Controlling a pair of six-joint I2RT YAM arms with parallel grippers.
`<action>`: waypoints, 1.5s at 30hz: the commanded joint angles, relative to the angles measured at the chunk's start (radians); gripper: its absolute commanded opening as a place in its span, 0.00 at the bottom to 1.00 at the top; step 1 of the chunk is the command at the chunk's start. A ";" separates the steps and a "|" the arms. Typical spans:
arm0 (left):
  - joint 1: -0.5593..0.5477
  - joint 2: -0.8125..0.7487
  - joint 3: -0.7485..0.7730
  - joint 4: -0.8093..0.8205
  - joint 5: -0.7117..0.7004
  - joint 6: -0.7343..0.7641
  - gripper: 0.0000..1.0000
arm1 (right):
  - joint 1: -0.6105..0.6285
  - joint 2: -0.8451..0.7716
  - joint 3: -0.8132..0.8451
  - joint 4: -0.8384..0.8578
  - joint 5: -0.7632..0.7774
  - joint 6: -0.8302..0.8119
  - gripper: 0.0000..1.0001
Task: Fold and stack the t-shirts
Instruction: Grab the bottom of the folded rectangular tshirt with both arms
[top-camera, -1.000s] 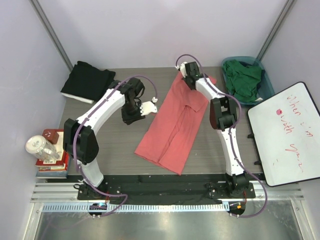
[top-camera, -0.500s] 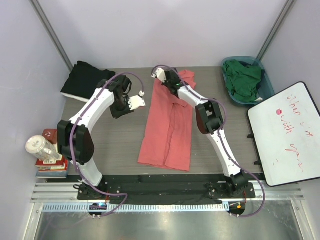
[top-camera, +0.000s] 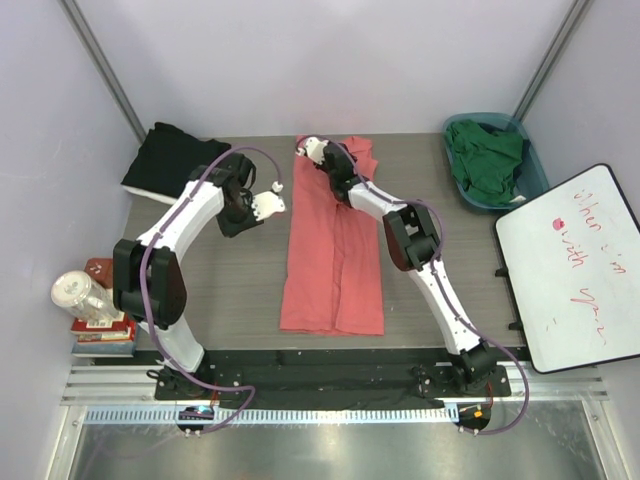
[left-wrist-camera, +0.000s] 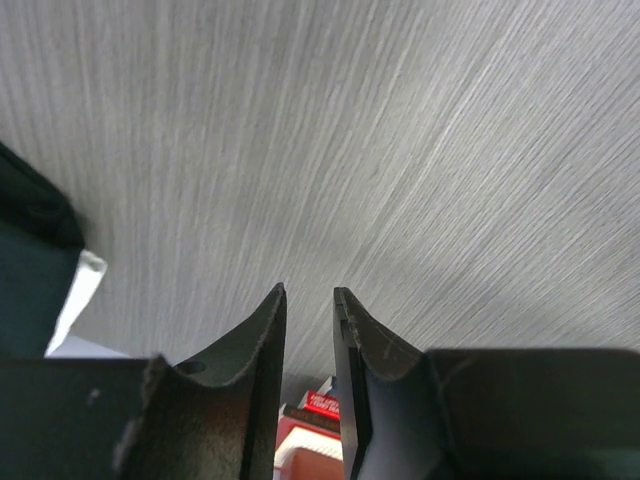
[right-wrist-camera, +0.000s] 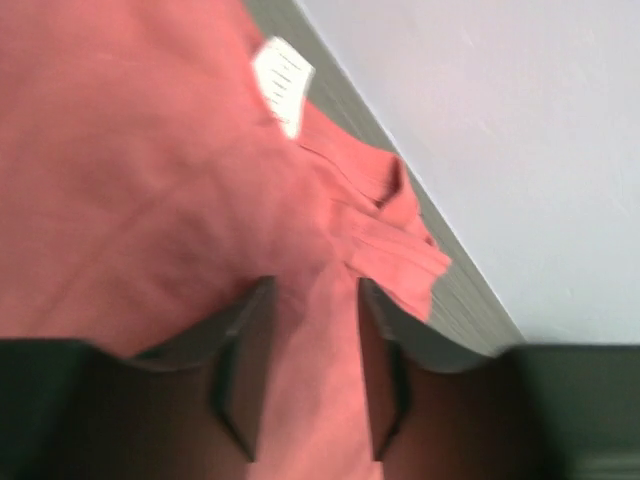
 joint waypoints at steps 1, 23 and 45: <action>0.016 -0.051 -0.046 0.068 0.061 -0.006 0.27 | -0.028 -0.230 -0.054 0.094 0.053 0.086 0.52; 0.033 -0.048 -0.031 0.398 -0.119 -0.266 0.69 | -0.014 -0.653 -0.519 -1.197 -0.795 -0.127 0.53; 0.033 -0.129 -0.089 0.429 -0.250 -0.372 1.00 | 0.136 -0.661 -0.551 -1.188 -0.761 -0.215 0.58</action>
